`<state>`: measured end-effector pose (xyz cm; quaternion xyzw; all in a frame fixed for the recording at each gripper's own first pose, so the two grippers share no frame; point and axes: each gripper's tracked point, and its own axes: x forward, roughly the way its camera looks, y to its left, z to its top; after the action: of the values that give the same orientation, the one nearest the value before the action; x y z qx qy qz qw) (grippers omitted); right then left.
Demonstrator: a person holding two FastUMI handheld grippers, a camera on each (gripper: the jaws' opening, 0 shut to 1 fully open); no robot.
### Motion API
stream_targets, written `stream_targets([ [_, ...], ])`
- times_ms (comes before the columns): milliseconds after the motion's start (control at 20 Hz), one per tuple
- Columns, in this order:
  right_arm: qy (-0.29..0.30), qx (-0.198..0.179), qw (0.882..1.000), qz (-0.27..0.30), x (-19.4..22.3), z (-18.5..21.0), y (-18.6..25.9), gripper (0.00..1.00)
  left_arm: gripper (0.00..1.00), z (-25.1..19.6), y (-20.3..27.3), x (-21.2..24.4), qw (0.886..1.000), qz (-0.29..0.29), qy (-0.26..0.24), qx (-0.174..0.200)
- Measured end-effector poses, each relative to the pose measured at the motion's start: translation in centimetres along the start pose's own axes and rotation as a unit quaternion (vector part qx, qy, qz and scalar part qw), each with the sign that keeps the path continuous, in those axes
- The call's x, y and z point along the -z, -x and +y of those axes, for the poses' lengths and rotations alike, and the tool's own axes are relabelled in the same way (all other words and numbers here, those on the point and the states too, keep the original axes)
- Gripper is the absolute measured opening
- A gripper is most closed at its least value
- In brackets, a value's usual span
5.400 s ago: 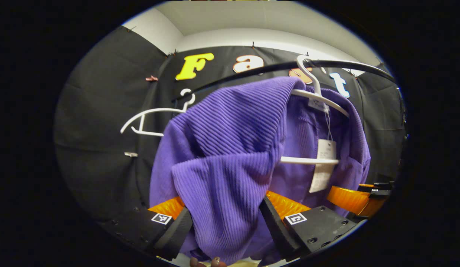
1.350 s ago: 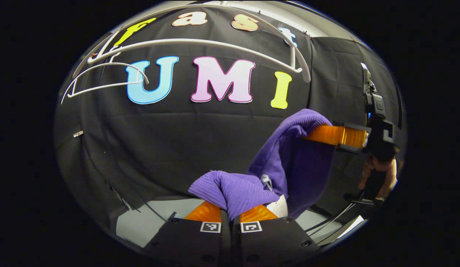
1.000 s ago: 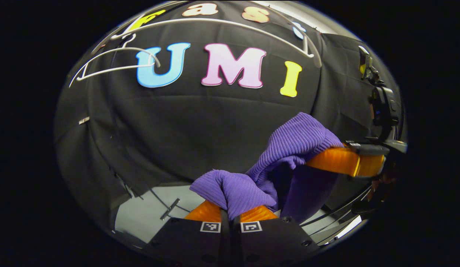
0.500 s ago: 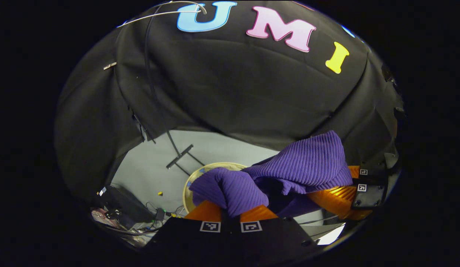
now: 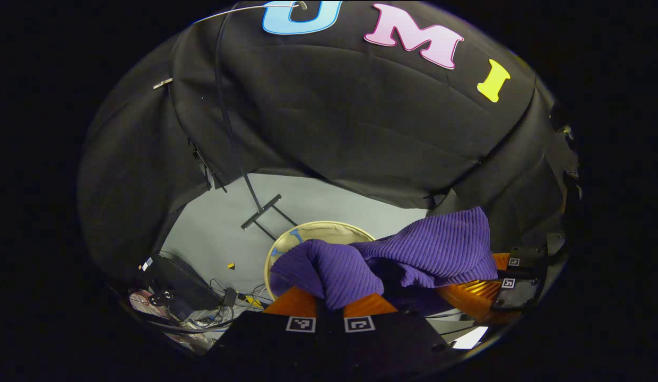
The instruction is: Grasp the clothes on the hanger with both hands and then place them into the laundry hamper below.
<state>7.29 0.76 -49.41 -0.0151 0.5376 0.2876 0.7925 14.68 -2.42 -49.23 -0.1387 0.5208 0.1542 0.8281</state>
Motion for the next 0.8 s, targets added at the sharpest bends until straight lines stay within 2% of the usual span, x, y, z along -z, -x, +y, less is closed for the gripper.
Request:
stream_targets([
  [250,0.012,0.011,1.000,0.000,-0.1,-0.5,-0.2,0.18,0.06,0.0,-0.3,0.2,1.000,0.003,-0.005,0.002],
  [350,0.018,0.018,1.000,0.014,0.7,-1.0,0.0,0.18,0.12,0.2,0.3,0.2,1.000,-0.002,-0.005,0.005],
  [500,0.039,0.034,0.999,0.008,0.3,-2.0,0.0,0.85,0.55,0.0,-0.2,-0.5,1.000,-0.017,-0.005,0.009],
  [550,0.045,0.039,0.998,0.007,0.2,-2.3,0.0,0.88,0.69,0.2,-0.1,-0.9,1.000,-0.020,-0.010,0.002],
  [600,0.047,0.042,0.998,0.007,0.2,-2.5,0.1,0.99,0.83,0.4,-0.4,-0.7,1.000,-0.021,-0.015,0.001],
  [650,0.047,0.043,0.998,0.006,0.3,-2.7,0.1,1.00,0.96,0.3,-0.4,-0.7,1.000,-0.020,-0.018,0.000],
  [800,0.047,0.044,0.998,0.005,0.4,-2.8,0.2,0.99,0.95,0.2,-0.3,-0.4,1.000,-0.019,-0.024,-0.001],
])
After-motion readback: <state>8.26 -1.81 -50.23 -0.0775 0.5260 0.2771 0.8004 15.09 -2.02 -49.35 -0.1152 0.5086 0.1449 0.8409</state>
